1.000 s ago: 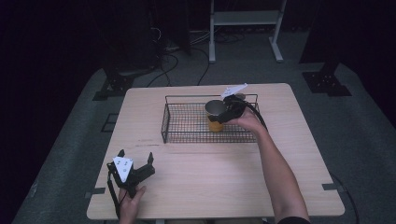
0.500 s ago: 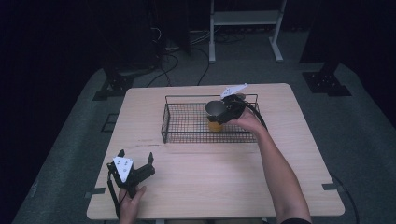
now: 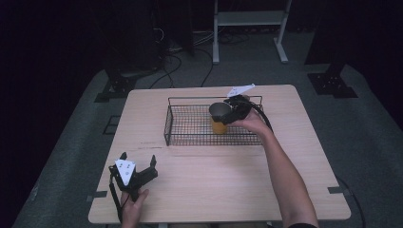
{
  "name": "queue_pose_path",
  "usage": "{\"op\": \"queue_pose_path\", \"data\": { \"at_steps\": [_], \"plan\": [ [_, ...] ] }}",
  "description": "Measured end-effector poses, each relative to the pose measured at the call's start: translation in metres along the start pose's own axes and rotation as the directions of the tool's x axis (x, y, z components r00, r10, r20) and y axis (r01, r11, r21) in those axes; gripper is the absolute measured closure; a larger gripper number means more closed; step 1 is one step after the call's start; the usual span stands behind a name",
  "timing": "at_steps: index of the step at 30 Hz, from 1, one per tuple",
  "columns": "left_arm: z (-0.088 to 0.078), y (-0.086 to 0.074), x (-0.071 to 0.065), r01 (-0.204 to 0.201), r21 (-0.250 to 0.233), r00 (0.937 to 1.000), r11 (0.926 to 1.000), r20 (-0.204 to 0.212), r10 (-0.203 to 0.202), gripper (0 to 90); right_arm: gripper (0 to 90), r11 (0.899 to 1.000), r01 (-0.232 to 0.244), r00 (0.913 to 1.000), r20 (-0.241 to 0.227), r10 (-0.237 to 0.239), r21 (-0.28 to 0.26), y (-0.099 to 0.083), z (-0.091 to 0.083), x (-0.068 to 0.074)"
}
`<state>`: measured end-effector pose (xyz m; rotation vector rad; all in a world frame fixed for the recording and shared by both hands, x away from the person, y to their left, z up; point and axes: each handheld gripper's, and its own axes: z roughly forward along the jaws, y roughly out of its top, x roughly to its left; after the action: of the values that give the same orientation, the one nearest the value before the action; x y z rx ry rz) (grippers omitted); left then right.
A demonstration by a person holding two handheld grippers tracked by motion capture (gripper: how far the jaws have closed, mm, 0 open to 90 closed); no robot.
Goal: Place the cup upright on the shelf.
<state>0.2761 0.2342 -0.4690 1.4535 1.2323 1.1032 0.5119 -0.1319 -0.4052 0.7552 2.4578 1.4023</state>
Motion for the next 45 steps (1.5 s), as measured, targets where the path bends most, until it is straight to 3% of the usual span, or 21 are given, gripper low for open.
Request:
{"op": "queue_pose_path", "data": {
  "at_steps": [18,35,45],
  "plan": [
    [0.001,0.000,0.000,-0.001,0.001,1.0000,1.0000,-0.006,0.001,0.0,0.0,0.997,-0.017,0.9997,-0.017,0.015,-0.073,0.007,-0.015,0.002],
    [0.000,0.000,0.000,-0.005,-0.003,1.0000,1.0000,0.000,0.005,0.0,0.0,0.990,-0.021,0.9986,-0.050,0.014,-0.139,0.006,-0.048,0.007],
    [0.000,0.000,0.000,-0.003,0.000,1.0000,1.0000,-0.001,0.003,0.0,0.0,0.990,-0.026,0.9981,-0.059,0.018,-0.135,-0.001,-0.062,0.010]
  ]
}}
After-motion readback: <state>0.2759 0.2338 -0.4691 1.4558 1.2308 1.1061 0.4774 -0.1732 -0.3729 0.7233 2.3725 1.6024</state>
